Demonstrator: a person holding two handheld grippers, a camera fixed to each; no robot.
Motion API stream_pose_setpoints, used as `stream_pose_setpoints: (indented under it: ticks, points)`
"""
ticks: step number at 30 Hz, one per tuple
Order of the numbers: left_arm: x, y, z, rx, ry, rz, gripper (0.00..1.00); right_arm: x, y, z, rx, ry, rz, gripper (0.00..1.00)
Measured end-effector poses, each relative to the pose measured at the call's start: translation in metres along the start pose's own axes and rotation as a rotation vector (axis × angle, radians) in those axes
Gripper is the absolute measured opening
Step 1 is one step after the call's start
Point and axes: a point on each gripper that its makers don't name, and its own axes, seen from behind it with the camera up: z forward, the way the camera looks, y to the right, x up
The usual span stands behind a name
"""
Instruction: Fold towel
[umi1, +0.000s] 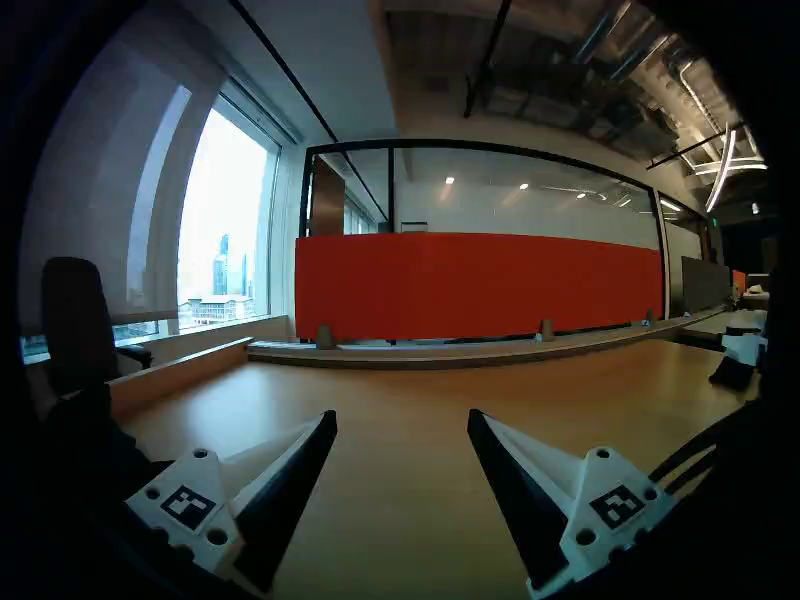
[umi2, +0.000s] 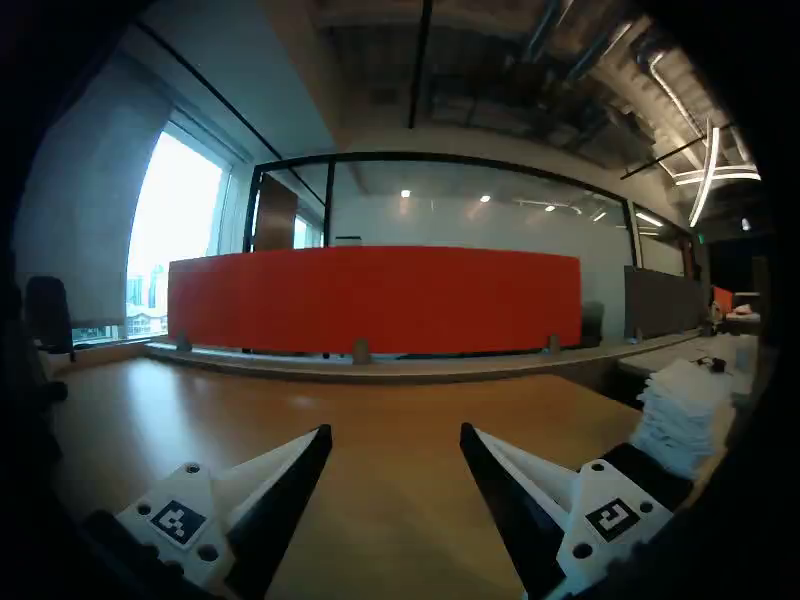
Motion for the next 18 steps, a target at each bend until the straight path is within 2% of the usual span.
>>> stream_pose_setpoints:
  ticks: [18]
  points:
    - [-0.0002,-0.0001,0.0001,0.0,0.0,0.0,0.97,-0.0006,0.0019,-0.0021,0.005,-0.001,0.003,0.99]
